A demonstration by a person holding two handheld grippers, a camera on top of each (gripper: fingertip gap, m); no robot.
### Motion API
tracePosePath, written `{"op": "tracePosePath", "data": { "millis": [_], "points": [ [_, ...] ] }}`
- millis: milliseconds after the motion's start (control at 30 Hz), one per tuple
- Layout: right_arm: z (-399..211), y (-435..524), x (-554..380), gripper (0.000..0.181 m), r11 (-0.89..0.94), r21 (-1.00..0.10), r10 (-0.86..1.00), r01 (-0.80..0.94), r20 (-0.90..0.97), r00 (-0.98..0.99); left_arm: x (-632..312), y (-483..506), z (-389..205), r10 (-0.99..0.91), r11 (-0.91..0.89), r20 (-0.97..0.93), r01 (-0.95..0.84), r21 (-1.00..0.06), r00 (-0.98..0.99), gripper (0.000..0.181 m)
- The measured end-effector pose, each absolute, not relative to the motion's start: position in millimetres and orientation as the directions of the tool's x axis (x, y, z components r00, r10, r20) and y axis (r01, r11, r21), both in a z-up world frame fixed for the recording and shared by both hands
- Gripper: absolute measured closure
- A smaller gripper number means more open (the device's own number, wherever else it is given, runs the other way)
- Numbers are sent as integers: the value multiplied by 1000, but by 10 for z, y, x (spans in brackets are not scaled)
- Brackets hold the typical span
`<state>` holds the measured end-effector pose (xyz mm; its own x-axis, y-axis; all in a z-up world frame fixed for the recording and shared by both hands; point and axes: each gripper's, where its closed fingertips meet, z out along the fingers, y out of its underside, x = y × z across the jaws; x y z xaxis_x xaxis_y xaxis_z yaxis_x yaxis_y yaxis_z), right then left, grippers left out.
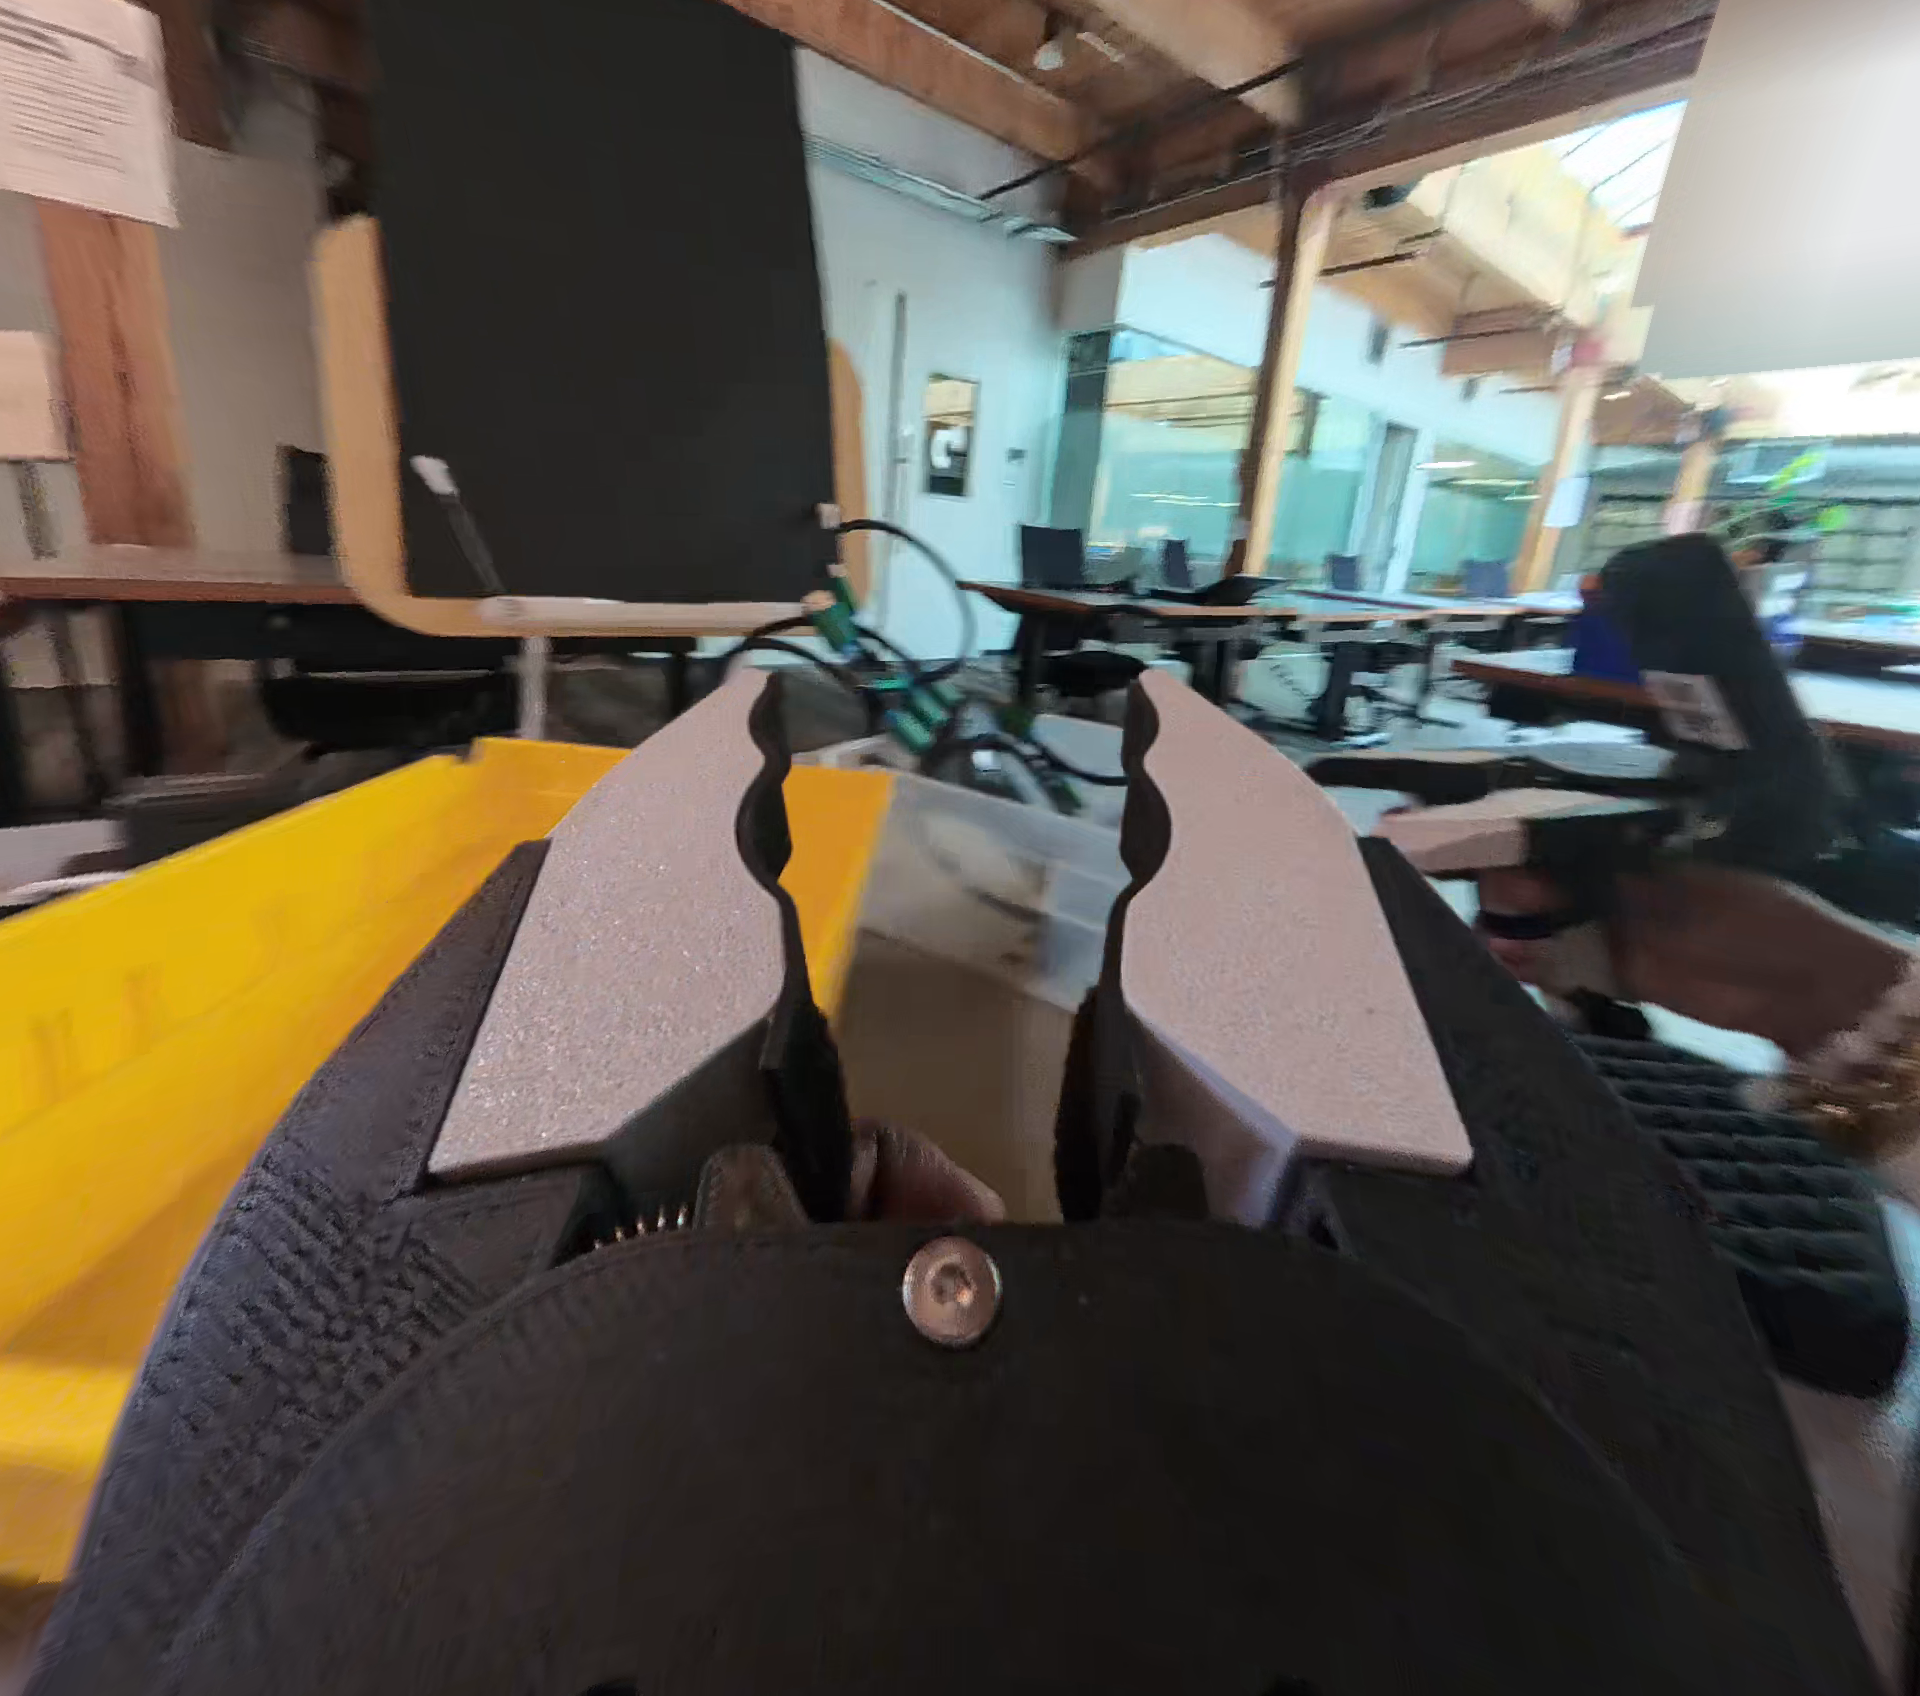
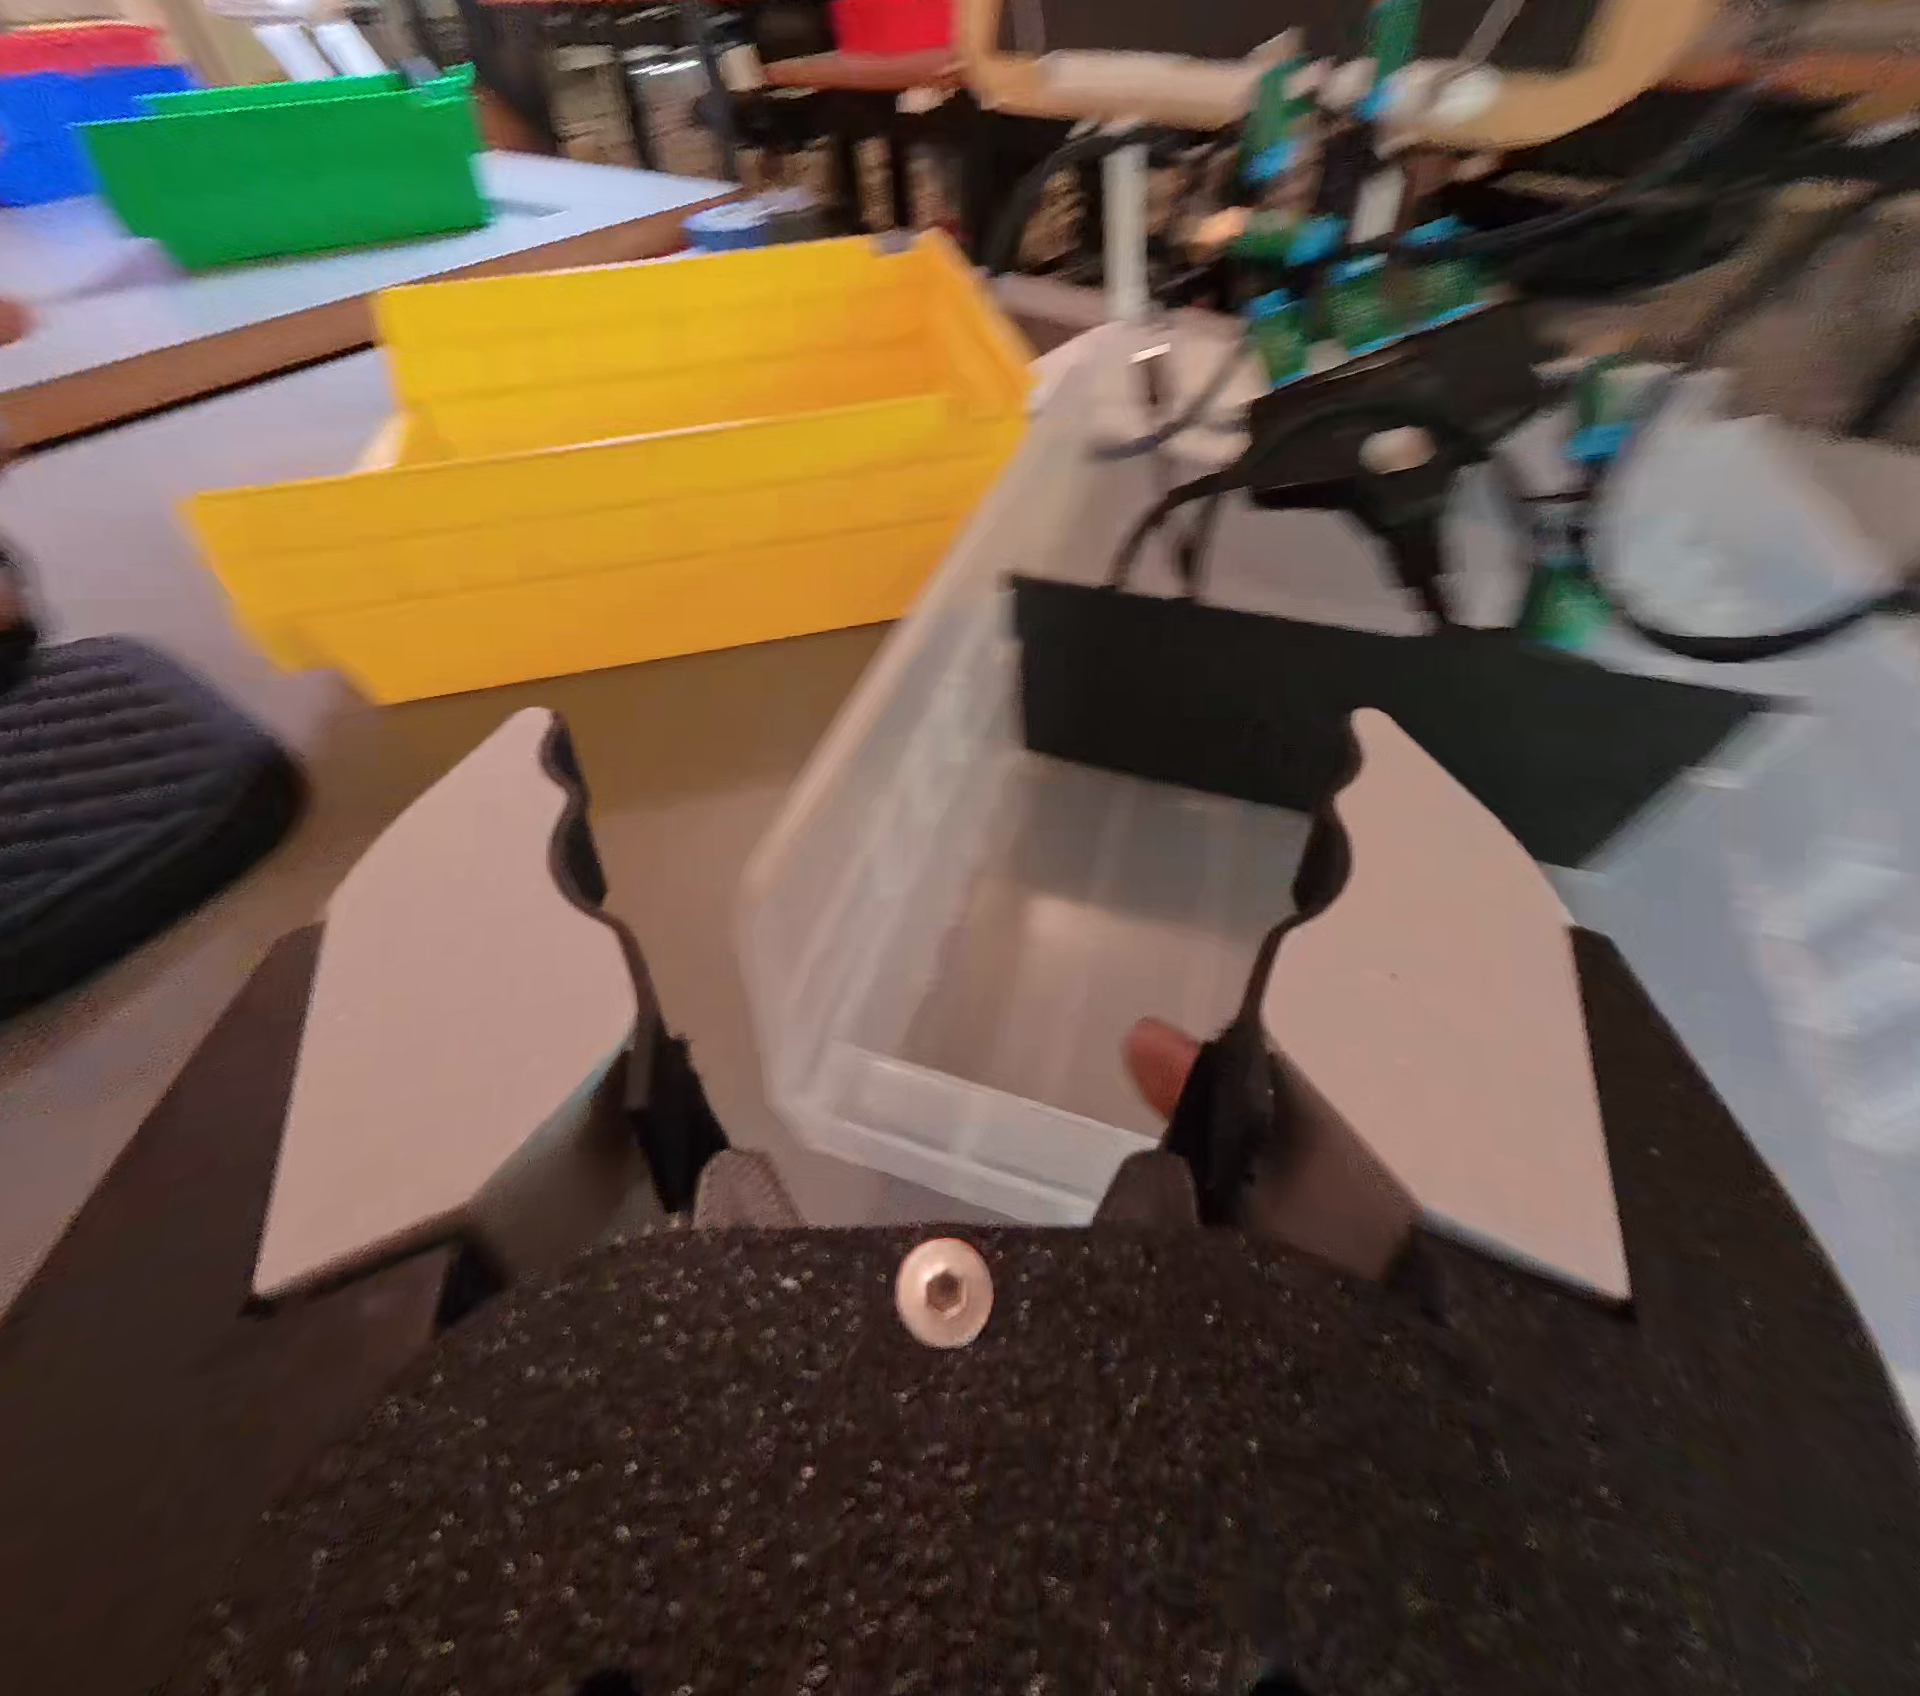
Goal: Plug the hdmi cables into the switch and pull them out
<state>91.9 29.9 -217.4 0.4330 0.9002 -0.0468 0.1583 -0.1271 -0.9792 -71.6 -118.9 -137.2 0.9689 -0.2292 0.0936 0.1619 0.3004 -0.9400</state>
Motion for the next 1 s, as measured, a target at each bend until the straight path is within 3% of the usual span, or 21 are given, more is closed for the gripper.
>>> {"op": "tracePosePath", "data": {
  "millis": [133, 233, 367, 467, 500, 633, 800, 833, 967, 1000],
  "points": [
    [-1959, 823, 1655, 34, 32, -982, 707, 188, 155, 690, 22, -866, -1622, -432, 114, 174, 245, -963, 885, 85],
    [-2121, 1182, 2069, 34, -15, -966, 645, 257, 187, 741, 418, -532, -1996, -473, -81, 197, 180, -980, 859, 53],
    [-2624, 1551, 2169, 44, -177, -931, 705, 319, 107, 701, 738, -215, -2245, -486, -144, 151, 92, -985, 861, 51],
    [-2900, 1426, 1893, 54, -238, -888, 825, 394, 30, 564, 838, -52, -2395, -468, -203, 144, 53, -978, 872, 50],
    [-2908, 1336, 1809, 41, -254, -883, 837, 395, 3, 547, 850, -14, -2449, -458, -229, 149, 46, -972, 876, 49],
    [-2763, 824, 1551, 52, -236, -914, 911, 330, -90, 402, 773, 103, -2635, -384, -302, 144, 23, -953, 912, 48],
    [-2794, 1121, 1575, 58, -235, -887, 821, 397, 37, 569, 606, 232, -2744, -281, -305, 130, 40, -951, 951, 48],
    [-2845, 1139, 1558, 65, -265, -876, 814, 402, 21, 581, 583, 259, -2746, -271, -301, 127, 41, -953, 954, 53],
    [-2961, 1147, 1551, 119, -327, -869, 801, 372, -45, 597, 448, 350, -2726, -202, -278, 121, 62, -959, 972, 98],
    [-2946, 1184, 1645, 144, -311, -868, 781, 387, -1, 625, 411, 351, -2717, -186, -272, 119, 65, -960, 975, 104]
  ]
}}
